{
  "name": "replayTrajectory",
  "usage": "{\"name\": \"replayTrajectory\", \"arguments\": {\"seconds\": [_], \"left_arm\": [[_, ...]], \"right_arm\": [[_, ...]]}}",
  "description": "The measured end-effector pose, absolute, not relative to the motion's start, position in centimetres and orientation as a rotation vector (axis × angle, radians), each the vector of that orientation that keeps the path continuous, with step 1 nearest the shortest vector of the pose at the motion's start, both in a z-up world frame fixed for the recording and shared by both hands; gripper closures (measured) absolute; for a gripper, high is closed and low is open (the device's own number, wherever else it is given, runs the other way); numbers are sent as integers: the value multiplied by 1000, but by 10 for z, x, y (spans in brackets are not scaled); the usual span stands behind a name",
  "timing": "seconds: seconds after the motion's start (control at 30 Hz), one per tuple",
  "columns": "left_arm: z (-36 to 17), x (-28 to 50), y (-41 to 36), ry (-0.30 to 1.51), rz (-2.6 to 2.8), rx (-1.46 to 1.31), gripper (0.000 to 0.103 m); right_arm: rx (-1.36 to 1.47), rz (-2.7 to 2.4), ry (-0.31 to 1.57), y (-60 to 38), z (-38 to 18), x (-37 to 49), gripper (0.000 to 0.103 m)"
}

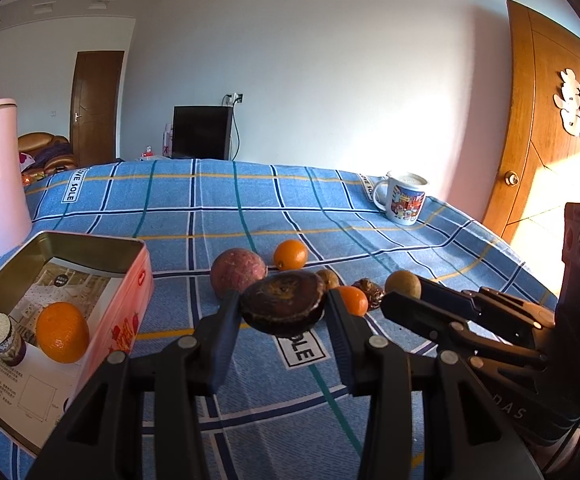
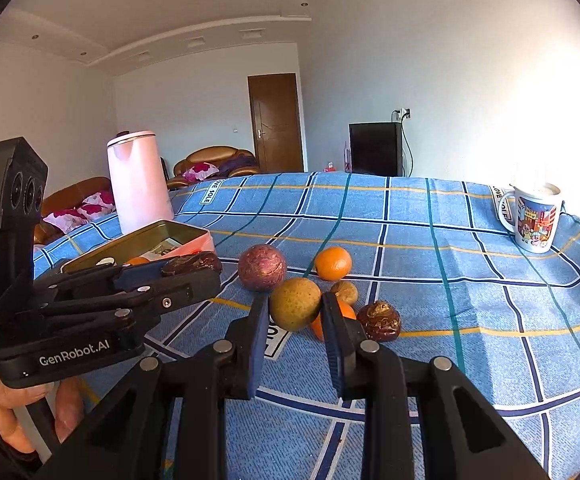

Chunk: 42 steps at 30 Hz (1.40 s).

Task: Organize fruits
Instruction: 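Release the brown cake and yellow-green fruit into the tin with both tools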

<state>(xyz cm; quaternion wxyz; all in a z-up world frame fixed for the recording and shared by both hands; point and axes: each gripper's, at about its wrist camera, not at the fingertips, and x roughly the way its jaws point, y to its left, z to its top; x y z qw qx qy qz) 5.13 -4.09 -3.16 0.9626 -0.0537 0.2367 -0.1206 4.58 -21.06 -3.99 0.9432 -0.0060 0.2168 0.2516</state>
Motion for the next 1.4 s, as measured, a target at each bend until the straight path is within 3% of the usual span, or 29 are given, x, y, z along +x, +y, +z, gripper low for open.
{"name": "replayTrajectory", "arguments": {"seconds": [1.4], "left_arm": [[-16, 18, -41, 319, -178, -24, 59]], "right_arm": [[-3, 552, 300, -217, -37, 28, 75]]}}
